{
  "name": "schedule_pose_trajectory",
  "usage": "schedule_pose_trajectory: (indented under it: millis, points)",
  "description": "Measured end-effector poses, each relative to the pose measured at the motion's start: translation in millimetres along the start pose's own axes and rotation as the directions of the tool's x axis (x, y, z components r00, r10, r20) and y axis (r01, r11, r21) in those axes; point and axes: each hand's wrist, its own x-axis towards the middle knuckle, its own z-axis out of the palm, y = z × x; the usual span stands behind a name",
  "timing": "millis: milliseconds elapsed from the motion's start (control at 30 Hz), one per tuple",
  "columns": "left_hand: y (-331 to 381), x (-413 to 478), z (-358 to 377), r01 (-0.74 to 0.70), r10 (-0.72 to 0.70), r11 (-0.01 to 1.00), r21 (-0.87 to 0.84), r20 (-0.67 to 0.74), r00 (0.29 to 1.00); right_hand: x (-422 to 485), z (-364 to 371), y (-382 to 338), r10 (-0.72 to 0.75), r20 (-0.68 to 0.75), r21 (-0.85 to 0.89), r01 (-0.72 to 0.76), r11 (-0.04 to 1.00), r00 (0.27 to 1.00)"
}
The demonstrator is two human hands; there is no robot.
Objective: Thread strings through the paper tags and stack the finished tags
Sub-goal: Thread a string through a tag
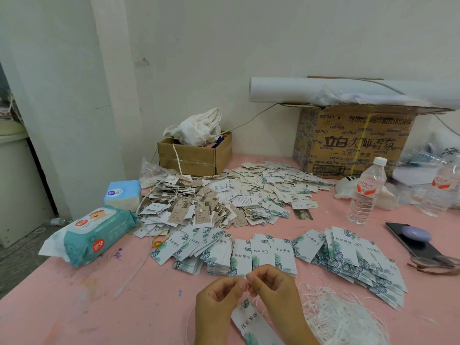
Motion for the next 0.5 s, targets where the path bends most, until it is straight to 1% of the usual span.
schedule_pose_trajectory:
  millis: [167,300,367,433,500]
  points:
    - [-0.7,-2.0,-1.8,-0.062,0.061,0.994,0.095,0.011,0.998,0.2,0.6,1.9,0.002,-0.015,-0.009,-0.002,1.000,1.000]
    - [-2.5,-2.3,-2.4,-0.078,0.078,0.988,0.135,0.003,0.997,0.5,0.4,2.5,0.008,-0.001,-0.033,-0.008,0.999,1.000]
    - [-0.9,-2.3,-1.9,-0.066,0.066,0.992,0.105,0.006,0.998,0.6,0.0,2.0,0.017,0.014,-0.031,-0.017,0.999,1.000]
    - [-0.1,-0.5,-1.9,-0.025,0.025,0.999,0.034,0.008,1.000,0.8,0.0,1.1,0.030,0.034,0.001,-0.030,1.000,0.999]
    - [-0.7,1.8,-2.4,0.009,-0.008,0.999,-0.041,0.039,0.999,0.6,0.4,-0.2,0.042,0.051,0.041,-0.044,0.998,0.998]
